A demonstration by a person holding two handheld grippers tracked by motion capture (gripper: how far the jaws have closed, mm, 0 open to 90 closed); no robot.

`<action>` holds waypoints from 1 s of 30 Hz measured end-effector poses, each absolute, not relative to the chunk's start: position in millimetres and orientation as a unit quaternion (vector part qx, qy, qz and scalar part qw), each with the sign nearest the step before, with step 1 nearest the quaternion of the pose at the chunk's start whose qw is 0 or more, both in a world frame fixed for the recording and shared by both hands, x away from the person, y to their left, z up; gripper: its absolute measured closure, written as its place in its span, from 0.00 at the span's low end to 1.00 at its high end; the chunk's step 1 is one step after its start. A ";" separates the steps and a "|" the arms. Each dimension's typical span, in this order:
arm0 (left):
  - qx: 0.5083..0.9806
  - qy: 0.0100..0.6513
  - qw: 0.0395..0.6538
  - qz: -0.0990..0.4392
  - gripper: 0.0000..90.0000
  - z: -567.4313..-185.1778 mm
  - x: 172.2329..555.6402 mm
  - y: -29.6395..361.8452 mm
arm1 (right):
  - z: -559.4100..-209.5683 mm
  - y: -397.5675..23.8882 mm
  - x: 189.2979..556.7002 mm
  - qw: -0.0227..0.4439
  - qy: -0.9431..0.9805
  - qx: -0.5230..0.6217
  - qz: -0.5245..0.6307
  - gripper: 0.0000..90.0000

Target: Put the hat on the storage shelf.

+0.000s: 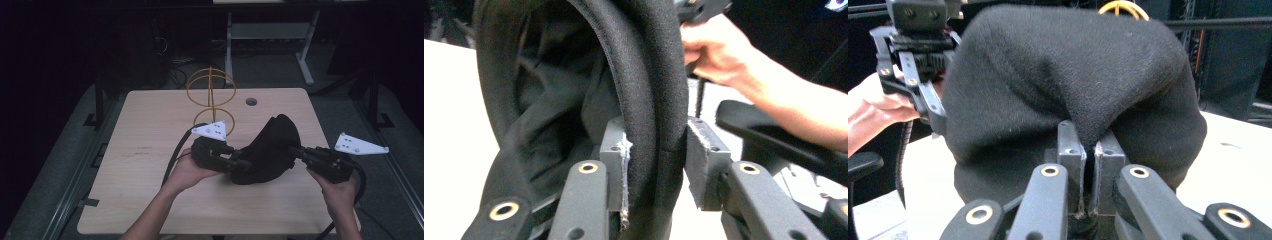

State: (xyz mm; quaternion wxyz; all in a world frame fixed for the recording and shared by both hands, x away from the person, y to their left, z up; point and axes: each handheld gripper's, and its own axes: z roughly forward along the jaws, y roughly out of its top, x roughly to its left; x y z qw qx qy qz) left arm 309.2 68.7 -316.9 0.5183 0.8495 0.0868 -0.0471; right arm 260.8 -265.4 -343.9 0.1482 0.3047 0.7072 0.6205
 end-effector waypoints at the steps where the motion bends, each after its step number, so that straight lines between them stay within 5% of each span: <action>1: 0.852 0.086 0.515 -0.039 0.69 -316.3 308.4 68.8 | -340.7 -265.4 260.2 0.150 0.706 0.303 0.623 0.95; 16: 0.863 0.116 0.492 0.029 0.56 -322.1 303.3 100.8 | -296.8 -277.9 264.3 0.203 0.695 0.320 0.611 0.95; 30: 0.872 0.164 0.458 0.062 0.50 -350.8 305.4 145.5 | -277.5 -282.3 285.1 0.198 0.692 0.328 0.612 0.95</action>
